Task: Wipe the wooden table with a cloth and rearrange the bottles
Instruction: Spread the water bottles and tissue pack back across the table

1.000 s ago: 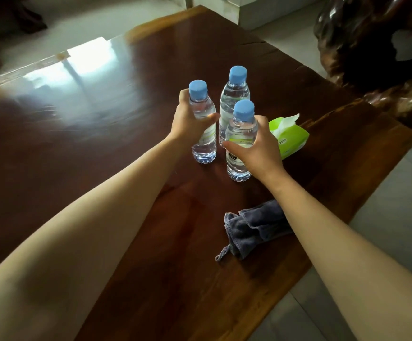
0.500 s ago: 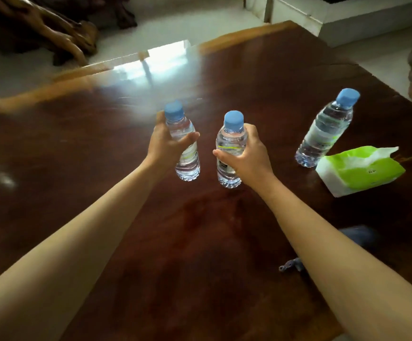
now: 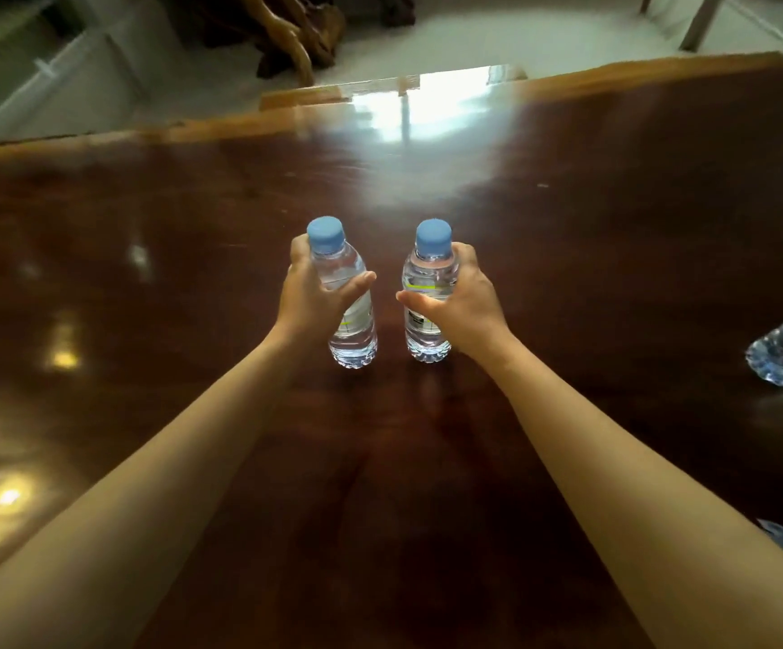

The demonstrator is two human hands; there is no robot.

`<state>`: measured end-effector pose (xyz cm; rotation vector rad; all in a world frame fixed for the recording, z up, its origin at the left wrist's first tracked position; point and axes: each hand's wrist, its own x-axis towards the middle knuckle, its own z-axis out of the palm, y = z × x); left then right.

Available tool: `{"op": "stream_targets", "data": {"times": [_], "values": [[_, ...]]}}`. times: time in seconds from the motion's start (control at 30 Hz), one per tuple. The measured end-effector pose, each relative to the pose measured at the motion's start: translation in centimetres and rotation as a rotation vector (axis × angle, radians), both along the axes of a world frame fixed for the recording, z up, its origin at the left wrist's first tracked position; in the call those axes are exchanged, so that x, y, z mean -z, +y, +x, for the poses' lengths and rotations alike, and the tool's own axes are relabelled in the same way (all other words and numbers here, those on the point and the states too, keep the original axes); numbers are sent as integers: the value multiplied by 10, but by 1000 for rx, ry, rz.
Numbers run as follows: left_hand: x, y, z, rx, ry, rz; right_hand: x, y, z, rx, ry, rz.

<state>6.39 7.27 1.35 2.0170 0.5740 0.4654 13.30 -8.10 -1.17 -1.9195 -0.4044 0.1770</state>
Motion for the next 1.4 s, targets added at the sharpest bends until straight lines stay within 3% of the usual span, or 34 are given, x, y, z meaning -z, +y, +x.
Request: {"op": "stream_targets", "data": {"times": [0.57, 0.67, 0.83, 0.97, 1.2, 1.3, 1.4], "values": [[10, 6, -27, -33, 24, -5, 9, 18, -4, -99, 8, 12], [-9, 2, -32, -84, -66, -32, 3, 13, 0, -114, 45, -1], [-67, -27, -19, -48, -344, 406, -20, -18, 4, -137, -31, -21], [-90, -91, 21, 133, -435, 522, -42, -86, 7, 147, -176, -28], [-63, -240, 98, 537, -304, 370, -56, -263, 27, 773, -549, -178], [-52, -308, 127, 715, -222, 286, -45, -334, 31, 900, -535, -307], [-39, -362, 153, 843, -88, 230, -17, -391, 26, 891, -344, -492]]}}
